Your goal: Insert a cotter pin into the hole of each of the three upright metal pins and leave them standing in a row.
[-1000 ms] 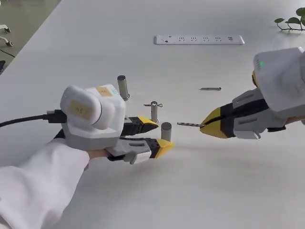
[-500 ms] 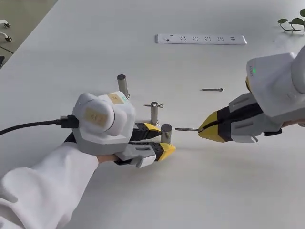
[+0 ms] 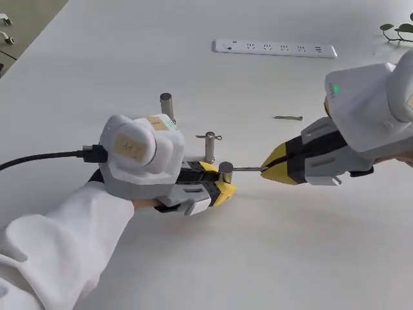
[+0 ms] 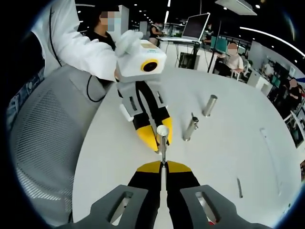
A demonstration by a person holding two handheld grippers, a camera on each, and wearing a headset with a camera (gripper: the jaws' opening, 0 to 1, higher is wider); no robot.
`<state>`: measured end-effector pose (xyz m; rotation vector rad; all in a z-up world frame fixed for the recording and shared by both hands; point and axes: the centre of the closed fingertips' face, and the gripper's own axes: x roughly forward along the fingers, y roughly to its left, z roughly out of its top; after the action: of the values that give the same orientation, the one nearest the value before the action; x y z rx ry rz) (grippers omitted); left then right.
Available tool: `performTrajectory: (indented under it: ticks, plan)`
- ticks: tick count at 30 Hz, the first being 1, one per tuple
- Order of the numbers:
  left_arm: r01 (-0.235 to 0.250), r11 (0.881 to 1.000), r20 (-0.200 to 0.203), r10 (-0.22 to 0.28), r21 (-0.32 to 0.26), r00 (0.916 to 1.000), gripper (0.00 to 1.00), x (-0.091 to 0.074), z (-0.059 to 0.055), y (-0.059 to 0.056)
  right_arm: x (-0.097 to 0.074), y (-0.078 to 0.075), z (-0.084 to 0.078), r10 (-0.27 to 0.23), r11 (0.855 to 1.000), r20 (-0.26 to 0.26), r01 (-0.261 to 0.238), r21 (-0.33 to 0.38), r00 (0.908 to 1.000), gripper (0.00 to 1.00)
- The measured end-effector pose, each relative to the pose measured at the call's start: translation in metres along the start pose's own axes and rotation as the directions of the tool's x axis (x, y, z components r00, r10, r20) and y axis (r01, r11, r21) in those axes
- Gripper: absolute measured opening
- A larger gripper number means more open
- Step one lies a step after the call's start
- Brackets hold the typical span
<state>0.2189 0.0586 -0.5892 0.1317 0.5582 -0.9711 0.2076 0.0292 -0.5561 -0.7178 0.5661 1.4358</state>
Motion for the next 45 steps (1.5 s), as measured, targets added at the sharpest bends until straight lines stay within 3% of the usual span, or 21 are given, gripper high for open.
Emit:
performTrajectory:
  ticks: [11,17,24,27,31,34,40,45]
  plan:
    - [0.005,1.000,0.021,-0.005,-0.027,0.9998,0.12,-0.001,0.000,-0.001,0.014,-0.006,-0.004,-0.008,1.000,-0.018,0.008,0.011,0.9998,0.00]
    - [0.005,1.000,0.018,-0.004,-0.023,0.9998,0.12,0.000,0.000,0.000,0.021,-0.006,0.003,-0.004,1.000,-0.002,0.004,0.022,1.0000,0.00]
    - [-0.001,1.000,0.022,0.002,-0.025,0.9998,0.13,0.000,0.000,0.000,0.028,-0.004,0.011,0.001,1.000,0.001,-0.001,-0.014,1.0000,0.00]
    - [-0.001,1.000,0.024,0.002,-0.030,0.9997,0.13,0.001,0.000,0.000,0.029,-0.003,0.014,-0.003,0.996,-0.013,0.002,-0.084,0.9999,0.00]
    - [0.000,1.000,0.020,0.000,-0.016,0.9998,0.13,0.001,0.000,-0.001,0.030,-0.001,0.016,0.002,0.992,-0.035,-0.007,-0.122,0.9994,0.00]
    - [0.005,1.000,0.015,-0.005,-0.007,0.9999,0.13,0.002,0.000,-0.002,0.030,-0.003,0.015,0.008,0.981,-0.056,-0.019,-0.192,0.9984,0.00]
    - [0.009,1.000,0.016,-0.008,-0.006,0.9998,0.13,0.003,0.001,-0.002,0.031,-0.003,0.014,0.015,0.972,-0.076,-0.032,-0.234,0.9970,0.00]
    - [0.013,1.000,0.018,-0.012,-0.007,0.9998,0.13,0.003,0.001,-0.002,0.031,-0.003,0.013,0.025,0.977,-0.071,-0.040,-0.208,0.9972,0.00]
